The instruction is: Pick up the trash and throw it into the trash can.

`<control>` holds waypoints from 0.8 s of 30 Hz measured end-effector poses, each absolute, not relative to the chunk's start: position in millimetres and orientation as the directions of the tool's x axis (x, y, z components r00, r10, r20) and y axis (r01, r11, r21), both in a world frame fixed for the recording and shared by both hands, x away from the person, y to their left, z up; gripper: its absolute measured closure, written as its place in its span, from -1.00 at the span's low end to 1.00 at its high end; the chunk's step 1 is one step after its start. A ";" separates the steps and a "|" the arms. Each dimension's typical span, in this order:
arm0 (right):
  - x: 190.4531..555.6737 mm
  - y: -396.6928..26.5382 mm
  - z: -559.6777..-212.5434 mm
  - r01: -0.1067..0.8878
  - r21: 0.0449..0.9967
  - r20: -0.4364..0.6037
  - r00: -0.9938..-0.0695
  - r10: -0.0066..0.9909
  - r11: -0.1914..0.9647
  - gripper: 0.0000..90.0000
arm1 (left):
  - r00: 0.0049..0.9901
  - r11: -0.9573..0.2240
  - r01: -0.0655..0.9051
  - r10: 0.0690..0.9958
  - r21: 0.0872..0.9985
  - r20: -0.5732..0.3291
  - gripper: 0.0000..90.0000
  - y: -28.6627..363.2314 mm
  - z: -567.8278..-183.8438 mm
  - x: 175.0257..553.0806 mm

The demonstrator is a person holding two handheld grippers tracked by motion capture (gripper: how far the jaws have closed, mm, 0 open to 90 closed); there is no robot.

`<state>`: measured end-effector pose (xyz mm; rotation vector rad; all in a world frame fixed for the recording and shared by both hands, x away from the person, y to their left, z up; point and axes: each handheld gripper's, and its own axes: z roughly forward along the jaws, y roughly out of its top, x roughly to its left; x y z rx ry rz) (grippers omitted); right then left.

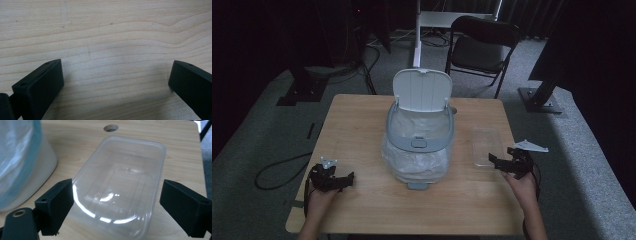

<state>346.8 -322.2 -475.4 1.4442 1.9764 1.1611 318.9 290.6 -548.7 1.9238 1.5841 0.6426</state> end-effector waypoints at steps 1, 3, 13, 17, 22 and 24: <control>350.0 -323.2 -475.6 0.569 0.816 0.138 -0.364 0.921 0.103 -0.75 | 0.188 -0.146 0.714 0.982 0.685 0.014 -0.99 290.6 -548.6 319.2; 355.9 -325.5 -475.2 0.572 0.816 0.145 -0.346 0.927 0.086 -0.75 | 0.191 -0.149 0.713 0.981 0.685 0.015 -0.99 290.6 -548.7 319.5; 396.7 -344.8 -472.2 0.608 0.793 0.173 -0.256 0.951 0.020 -0.75 | 0.197 -0.152 0.712 0.980 0.686 0.013 -0.99 290.1 -548.7 320.7; 412.5 -348.3 -474.6 0.632 0.775 0.189 -0.241 0.952 0.006 -0.71 | 0.201 -0.155 0.711 0.980 0.685 0.014 -0.99 289.9 -548.7 320.9; 429.3 -353.5 -481.9 0.672 0.739 0.249 -0.212 0.945 -0.045 -0.69 | 0.202 -0.156 0.711 0.979 0.686 0.014 -0.99 289.9 -548.7 321.0; 435.0 -355.0 -484.5 0.681 0.731 0.257 -0.204 0.945 -0.051 -0.68 | 0.202 -0.156 0.711 0.979 0.686 0.013 -0.99 289.9 -548.7 321.0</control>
